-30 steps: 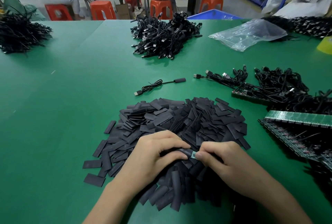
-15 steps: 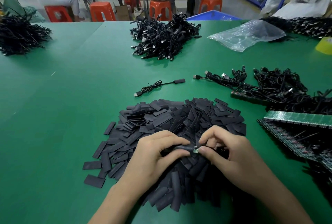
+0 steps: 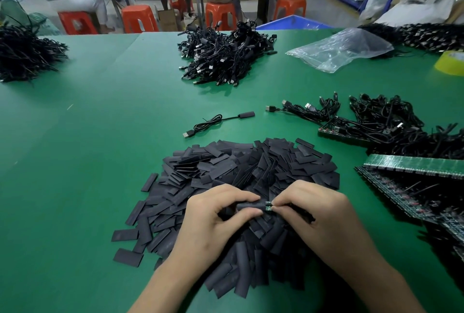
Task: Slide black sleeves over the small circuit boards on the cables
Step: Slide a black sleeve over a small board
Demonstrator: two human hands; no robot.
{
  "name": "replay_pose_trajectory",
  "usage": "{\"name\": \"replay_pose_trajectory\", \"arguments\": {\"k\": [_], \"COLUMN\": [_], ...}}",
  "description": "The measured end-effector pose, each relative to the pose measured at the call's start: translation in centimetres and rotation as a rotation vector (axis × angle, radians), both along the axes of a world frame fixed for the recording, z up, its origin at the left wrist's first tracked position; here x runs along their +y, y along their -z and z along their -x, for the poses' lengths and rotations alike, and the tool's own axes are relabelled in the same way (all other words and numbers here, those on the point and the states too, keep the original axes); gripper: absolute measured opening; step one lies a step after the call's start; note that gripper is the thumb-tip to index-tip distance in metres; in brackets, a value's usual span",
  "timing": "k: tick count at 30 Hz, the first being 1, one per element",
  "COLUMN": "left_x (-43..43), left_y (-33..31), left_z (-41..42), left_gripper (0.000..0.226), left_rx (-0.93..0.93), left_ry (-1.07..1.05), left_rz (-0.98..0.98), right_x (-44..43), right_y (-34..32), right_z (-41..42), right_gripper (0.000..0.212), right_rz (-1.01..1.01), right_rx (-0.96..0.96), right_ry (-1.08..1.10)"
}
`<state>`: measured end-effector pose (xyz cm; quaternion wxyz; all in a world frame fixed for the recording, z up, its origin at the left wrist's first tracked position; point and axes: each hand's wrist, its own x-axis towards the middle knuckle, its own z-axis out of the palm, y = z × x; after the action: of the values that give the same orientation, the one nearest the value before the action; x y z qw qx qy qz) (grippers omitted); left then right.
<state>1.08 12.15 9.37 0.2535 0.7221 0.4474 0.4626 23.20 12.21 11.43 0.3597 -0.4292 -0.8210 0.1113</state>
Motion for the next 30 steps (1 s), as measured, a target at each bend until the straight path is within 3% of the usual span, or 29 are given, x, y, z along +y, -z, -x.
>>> {"name": "replay_pose_trajectory", "arguments": {"k": [12,22,30], "left_x": [0.0,-0.1,-0.3], "left_y": [0.0,-0.3,-0.1], "left_z": [-0.4,-0.6,-0.8], "left_gripper": [0.016,0.016,0.014], "left_rx": [-0.113,-0.105,-0.113], "left_ry": [-0.024,-0.024,-0.069], "left_rz": [0.094,0.005,-0.066], "right_x": [-0.1,-0.3,-0.4], "right_y": [0.0,0.2,0.8], "right_z": [0.1,0.7,1.3], "right_gripper": [0.005,0.007,0.006], "right_rz": [-0.122,0.018,-0.011], "right_rx": [-0.047,0.180,0.247], "right_ry": [0.035,0.083,0.100]}}
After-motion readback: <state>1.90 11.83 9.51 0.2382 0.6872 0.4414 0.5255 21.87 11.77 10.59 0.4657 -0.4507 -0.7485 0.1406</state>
